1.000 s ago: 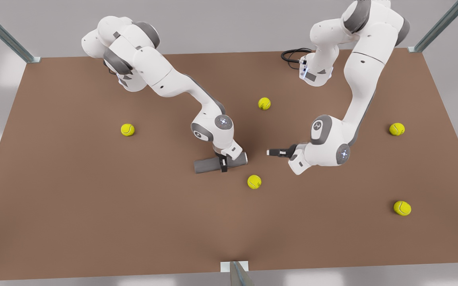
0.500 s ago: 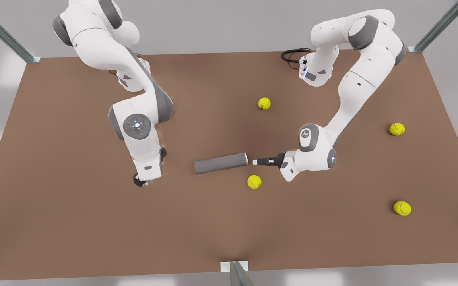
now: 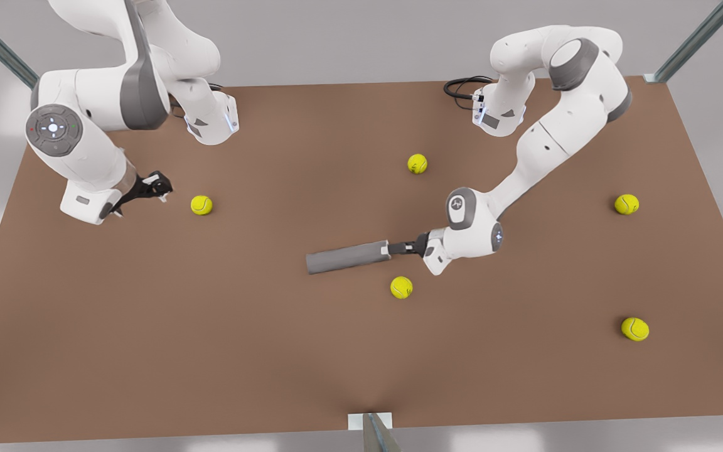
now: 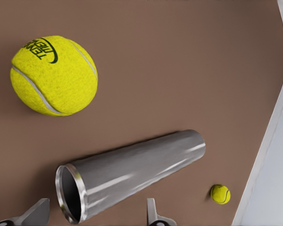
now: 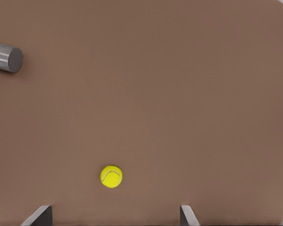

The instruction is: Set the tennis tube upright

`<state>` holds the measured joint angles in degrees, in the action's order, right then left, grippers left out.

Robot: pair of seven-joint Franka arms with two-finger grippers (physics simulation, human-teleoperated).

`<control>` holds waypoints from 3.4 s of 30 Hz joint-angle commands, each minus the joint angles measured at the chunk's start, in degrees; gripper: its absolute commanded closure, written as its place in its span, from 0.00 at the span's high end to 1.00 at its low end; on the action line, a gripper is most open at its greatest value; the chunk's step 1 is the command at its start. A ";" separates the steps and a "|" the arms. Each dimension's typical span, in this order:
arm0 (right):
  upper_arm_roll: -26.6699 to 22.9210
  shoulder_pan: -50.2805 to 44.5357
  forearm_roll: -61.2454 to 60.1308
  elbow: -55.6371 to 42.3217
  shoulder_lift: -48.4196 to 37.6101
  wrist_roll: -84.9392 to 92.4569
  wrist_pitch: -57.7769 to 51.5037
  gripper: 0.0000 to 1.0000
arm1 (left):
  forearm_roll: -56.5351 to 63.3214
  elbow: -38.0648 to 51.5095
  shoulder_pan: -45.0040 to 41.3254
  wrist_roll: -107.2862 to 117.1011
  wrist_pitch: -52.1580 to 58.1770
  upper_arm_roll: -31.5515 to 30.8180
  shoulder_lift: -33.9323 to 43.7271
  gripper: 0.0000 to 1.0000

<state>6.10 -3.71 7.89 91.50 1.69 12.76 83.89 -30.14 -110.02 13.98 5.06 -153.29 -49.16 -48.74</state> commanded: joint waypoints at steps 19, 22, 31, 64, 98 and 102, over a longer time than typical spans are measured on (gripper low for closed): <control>-3.11 -2.71 -0.86 -0.53 3.15 -13.02 -0.21 1.00 | -1.68 4.99 -6.25 -3.66 -6.41 0.29 -7.07 1.00; -3.11 -2.71 -1.13 -0.71 3.15 -13.11 -0.21 1.00 | -1.59 6.39 -7.04 -3.66 -6.50 0.29 -7.95 1.00; -3.38 -2.71 -3.23 0.09 3.50 -12.41 -0.65 1.00 | -1.59 7.54 -4.14 -3.66 -6.41 -2.96 -10.67 1.00; -3.90 -2.97 -4.38 0.52 3.41 -12.76 -1.09 1.00 | -1.94 8.68 1.04 -4.01 -6.06 -12.19 -14.63 0.70; -6.28 -5.34 -6.14 0.09 3.76 -12.76 -0.65 1.00 | 5.09 -2.48 18.89 16.29 17.05 -16.85 24.04 0.21; -6.28 -5.43 -6.22 0.09 3.76 -12.67 -0.65 1.00 | 13.97 -2.39 19.33 24.82 21.89 -16.76 27.38 0.21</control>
<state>-0.20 -8.94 1.77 91.64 5.50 -0.11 83.20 -21.09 -112.43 33.23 12.37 -138.34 -65.87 -21.82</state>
